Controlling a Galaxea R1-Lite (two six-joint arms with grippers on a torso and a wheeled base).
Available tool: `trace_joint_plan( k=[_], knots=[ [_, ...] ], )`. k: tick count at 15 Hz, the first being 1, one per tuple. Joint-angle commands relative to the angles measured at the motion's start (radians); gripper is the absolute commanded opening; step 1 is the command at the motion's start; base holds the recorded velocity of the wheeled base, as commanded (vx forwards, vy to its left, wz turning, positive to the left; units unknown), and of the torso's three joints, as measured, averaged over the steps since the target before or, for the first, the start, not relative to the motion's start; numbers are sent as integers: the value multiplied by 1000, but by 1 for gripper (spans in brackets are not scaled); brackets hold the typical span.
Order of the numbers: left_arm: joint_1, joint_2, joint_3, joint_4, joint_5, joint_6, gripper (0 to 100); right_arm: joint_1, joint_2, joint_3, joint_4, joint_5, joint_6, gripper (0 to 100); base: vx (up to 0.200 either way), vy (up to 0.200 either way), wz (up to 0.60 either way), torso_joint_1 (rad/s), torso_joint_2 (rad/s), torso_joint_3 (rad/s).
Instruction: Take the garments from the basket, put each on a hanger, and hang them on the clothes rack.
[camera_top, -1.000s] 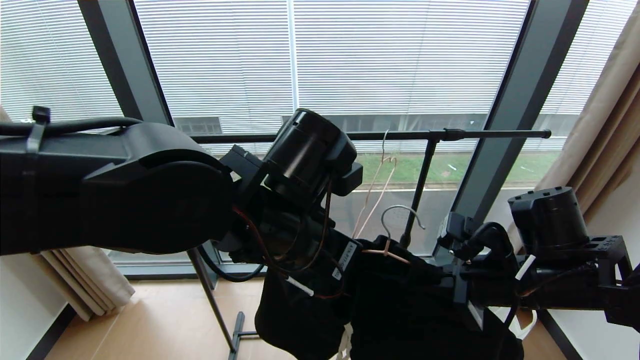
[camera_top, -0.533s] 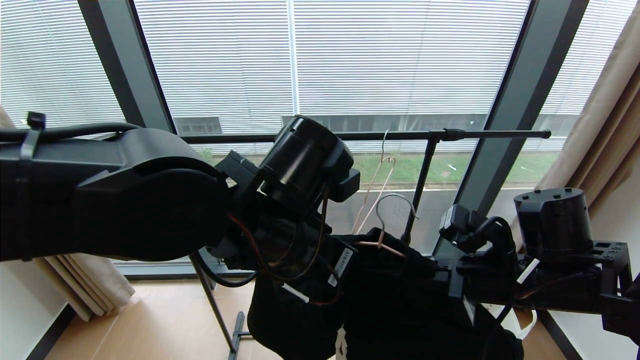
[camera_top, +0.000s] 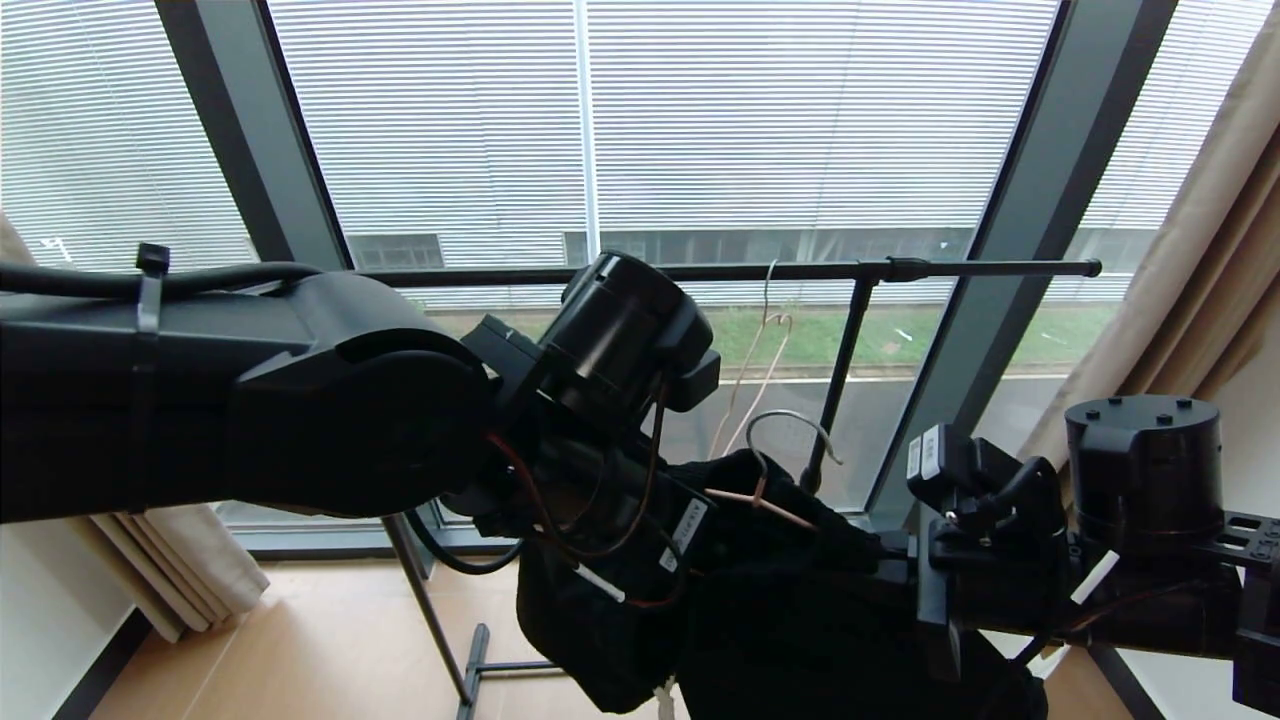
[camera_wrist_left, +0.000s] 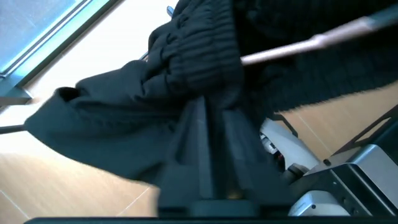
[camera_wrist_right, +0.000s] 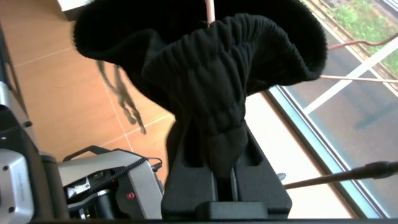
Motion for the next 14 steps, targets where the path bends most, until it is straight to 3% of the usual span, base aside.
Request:
trace_joint_plan(
  k=[1, 5, 9, 14],
  knots=[
    [2, 26, -14, -3, 2, -3, 100, 23, -30, 10, 0, 3, -1, 0, 0, 0, 0, 0, 0, 0],
    [8, 26, -11, -4, 2, -2, 100, 24, -33, 16, -1, 5, -1, 0, 0, 0, 0, 0, 0, 0],
    [14, -89, 49, -1, 2, -2, 100, 14, -4, 16, -20, 11, -1, 0, 0, 0, 0, 0, 0, 0],
    [14, -183, 127, -3, 1, -2, 100, -54, 5, 20, -18, 135, -3, 0, 0, 0, 0, 0, 0, 0]
  ],
)
